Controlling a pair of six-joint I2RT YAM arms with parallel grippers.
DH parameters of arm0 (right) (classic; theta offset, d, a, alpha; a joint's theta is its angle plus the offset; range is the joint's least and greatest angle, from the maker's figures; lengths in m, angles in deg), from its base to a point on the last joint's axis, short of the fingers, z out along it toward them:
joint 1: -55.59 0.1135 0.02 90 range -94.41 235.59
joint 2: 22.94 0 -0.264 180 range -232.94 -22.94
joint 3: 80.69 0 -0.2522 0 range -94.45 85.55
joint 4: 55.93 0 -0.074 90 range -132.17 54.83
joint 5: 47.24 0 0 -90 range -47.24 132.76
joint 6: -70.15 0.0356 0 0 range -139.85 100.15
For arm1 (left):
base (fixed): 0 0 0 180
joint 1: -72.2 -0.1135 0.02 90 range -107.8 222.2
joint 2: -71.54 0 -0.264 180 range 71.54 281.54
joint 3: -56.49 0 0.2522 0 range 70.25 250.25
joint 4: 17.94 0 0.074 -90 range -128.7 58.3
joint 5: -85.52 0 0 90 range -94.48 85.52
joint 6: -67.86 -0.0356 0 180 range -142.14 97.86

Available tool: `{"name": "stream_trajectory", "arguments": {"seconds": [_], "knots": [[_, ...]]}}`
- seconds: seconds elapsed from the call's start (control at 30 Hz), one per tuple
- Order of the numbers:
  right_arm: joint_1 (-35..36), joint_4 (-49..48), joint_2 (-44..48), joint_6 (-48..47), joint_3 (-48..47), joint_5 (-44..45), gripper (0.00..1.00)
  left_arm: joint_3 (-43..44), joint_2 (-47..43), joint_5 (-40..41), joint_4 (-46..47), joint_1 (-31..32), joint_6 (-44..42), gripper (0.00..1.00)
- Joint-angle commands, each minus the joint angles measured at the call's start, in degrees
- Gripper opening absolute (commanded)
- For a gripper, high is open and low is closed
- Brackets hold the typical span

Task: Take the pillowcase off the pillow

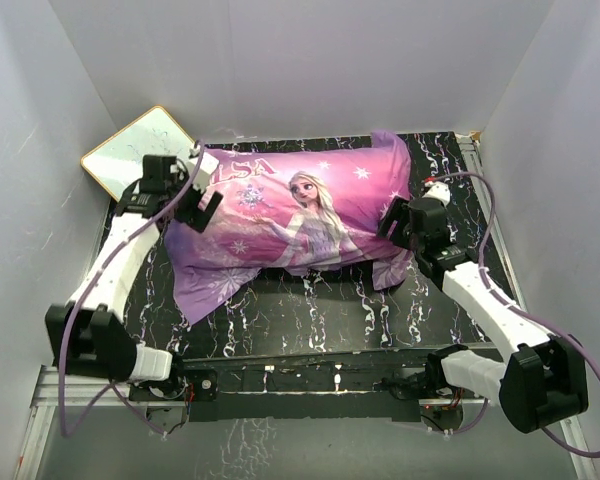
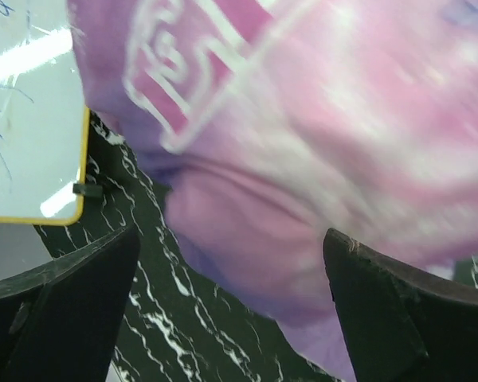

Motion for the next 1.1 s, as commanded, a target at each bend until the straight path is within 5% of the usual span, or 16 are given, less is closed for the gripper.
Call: {"name": "stream_trajectory", "arguments": {"seconds": [0.0,0.07,0.37,0.53,0.7,0.87,1.07], "knots": [[1.44,6.72,0.18,-0.70,-7.39,-0.18,0.82,-9.08,-11.56,-5.49,-11.51,-0.90,-4.81,0.97],[1.41,8.07,2.63,-0.77,-7.72,1.12,0.98,-14.36,-15.28,-5.50,-11.72,-1.06,-5.54,0.97],[1.39,19.35,11.80,3.57,-4.61,1.47,0.98,-28.70,-17.22,1.31,-3.81,-1.37,-6.53,0.97],[1.83,15.91,15.50,6.02,2.52,-1.62,0.98,-33.02,-13.98,2.54,2.26,-3.02,-6.93,0.97],[3.93,9.13,9.16,6.09,5.90,-2.76,0.98,-34.02,-9.76,1.47,5.93,-5.03,-5.45,0.92],[5.24,0.75,4.82,4.73,7.96,-2.32,0.98,-33.39,-6.47,0.34,7.42,-7.32,-4.78,0.74],[6.53,-2.14,1.33,4.52,10.27,0.53,0.98,-32.31,-2.16,0.73,8.89,-10.41,-4.68,0.38]]}}
